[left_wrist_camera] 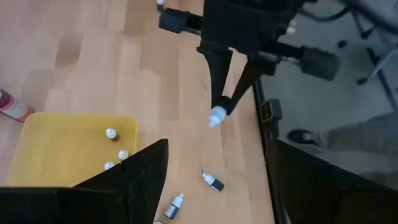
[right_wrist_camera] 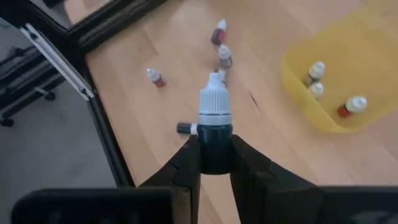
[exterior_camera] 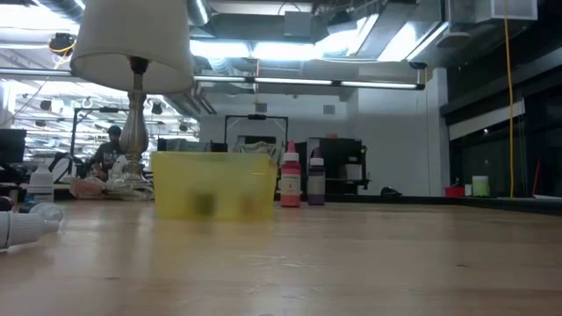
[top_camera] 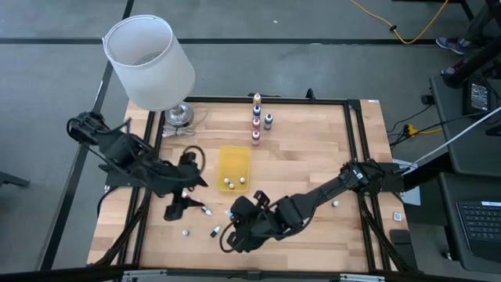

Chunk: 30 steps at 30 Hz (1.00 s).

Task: Pick & Place food coloring
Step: Put the small black bottle into the yellow bin

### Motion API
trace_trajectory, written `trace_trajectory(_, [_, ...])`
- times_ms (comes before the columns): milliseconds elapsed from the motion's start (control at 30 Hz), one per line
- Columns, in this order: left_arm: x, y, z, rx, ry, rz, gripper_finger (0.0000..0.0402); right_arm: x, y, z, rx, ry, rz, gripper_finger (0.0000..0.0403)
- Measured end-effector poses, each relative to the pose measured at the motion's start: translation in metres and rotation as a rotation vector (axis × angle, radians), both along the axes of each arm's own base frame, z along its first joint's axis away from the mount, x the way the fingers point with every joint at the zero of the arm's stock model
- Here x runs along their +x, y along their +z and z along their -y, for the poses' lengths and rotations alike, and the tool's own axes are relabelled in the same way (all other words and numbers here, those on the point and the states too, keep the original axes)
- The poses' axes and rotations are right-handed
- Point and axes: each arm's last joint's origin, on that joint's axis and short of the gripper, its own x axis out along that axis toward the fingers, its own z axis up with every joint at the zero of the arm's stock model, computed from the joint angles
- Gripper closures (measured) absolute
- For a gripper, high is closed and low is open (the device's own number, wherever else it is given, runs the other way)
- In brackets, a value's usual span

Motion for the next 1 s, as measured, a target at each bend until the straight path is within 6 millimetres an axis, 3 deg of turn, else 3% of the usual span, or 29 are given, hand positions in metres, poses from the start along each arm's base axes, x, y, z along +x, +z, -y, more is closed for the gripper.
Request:
trace_trajectory(167, [0.013,-0.01,0.009,0.026,-0.053,-0.039,0.0135,0.003,0.007,0.001,-0.005,0.04,0.043,0.0335])
trace_trajectory(367, [0.024,-0.009,0.016,0.017,-0.102,0.032,0.0135,0.002,0.027,0.002,0.005,0.068,0.145,0.0334])
trace_trajectory(567, [0.028,-0.009,0.013,0.002,-0.095,0.037,0.0135,-0.005,0.048,0.004,-0.037,0.066,0.232,0.0335])
trace_trajectory(1000, [0.036,-0.002,0.013,-0.075,-0.115,0.113,0.0135,-0.015,0.067,0.005,-0.09,0.092,0.293,0.0332])
